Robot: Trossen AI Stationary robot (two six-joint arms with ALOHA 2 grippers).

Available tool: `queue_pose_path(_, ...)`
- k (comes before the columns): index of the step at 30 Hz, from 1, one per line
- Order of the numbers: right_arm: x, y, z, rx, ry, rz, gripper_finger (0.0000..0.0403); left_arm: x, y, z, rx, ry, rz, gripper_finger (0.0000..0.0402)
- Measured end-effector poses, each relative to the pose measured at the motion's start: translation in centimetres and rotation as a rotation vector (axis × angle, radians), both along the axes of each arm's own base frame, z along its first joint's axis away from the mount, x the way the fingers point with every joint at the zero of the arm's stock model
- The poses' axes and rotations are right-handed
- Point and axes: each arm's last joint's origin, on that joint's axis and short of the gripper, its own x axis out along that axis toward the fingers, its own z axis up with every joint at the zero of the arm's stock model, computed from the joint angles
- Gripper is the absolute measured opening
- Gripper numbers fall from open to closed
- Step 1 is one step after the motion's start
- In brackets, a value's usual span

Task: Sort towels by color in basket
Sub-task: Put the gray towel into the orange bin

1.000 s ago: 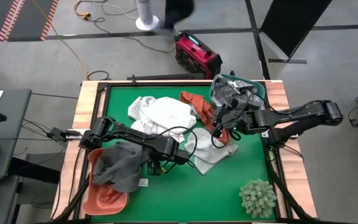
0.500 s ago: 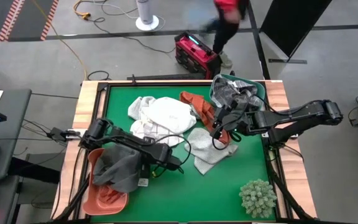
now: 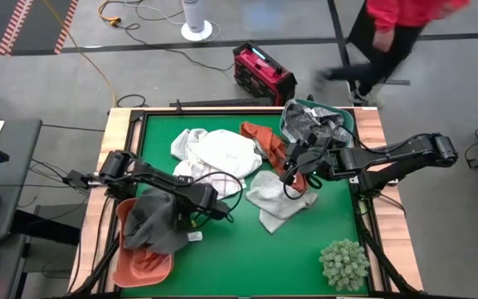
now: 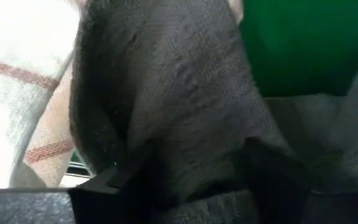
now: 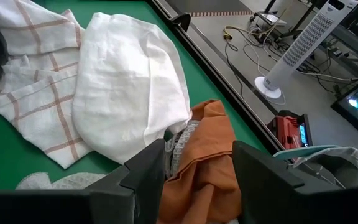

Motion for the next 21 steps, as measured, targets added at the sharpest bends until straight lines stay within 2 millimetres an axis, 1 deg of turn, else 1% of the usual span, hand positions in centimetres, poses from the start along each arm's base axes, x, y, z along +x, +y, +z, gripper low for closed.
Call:
queue_pose_path(2, 0.0, 0.0, 0.0, 0.000, 0.000, 0.000, 0.0217, -0.1, 0.0, -0.2, -0.006, 0.010, -0.024, 0.0209)
queue_pose_path(5, 0.0, 0.0, 0.0, 0.000, 0.000, 0.000, 0.0217, 0.0, 0.0, -0.1, -0.004, 0.006, -0.056, 0.0168)
queue_pose_path(7, 0.0, 0.0, 0.0, 0.000, 0.001, 0.000, 0.0217, 0.2, 0.0, 0.2, -0.007, -0.005, -0.061, 0.0125)
queue_pose_path(10, 0.0, 0.0, 0.0, 0.000, 0.002, 0.000, 0.0217, 0.4, 0.0, 0.5, -0.022, -0.014, -0.085, 0.0045)
queue_pose_path(11, 0.0, 0.0, 0.0, 0.000, 0.002, 0.000, 0.0217, 0.4, -0.1, 0.5, -0.026, -0.016, -0.090, 0.0024)
queue_pose_path(12, 0.0, 0.0, 0.0, 0.000, 0.002, 0.000, 0.0217, 0.5, -0.1, 0.6, -0.027, -0.019, -0.092, 0.0013)
queue_pose_path(14, 0.0, 0.0, 0.0, 0.000, 0.002, 0.000, 0.0217, 0.6, -0.1, 0.9, -0.039, -0.029, -0.095, 0.0008)
queue_pose_path(16, 0.0, 0.0, 0.0, 0.000, 0.002, 0.000, 0.0217, 0.8, -0.2, 1.6, -0.066, -0.053, -0.094, 0.0004)
queue_pose_path(18, 0.0, 0.0, 0.0, 0.000, 0.002, 0.000, 0.0217, 1.0, -0.3, 2.8, -0.081, -0.102, -0.090, 0.0004)
queue_pose_path(21, 0.0, 0.0, 0.0, 0.000, 0.002, 0.000, 0.0217, 1.1, -0.4, 5.4, -0.117, -0.200, -0.067, 0.0003)
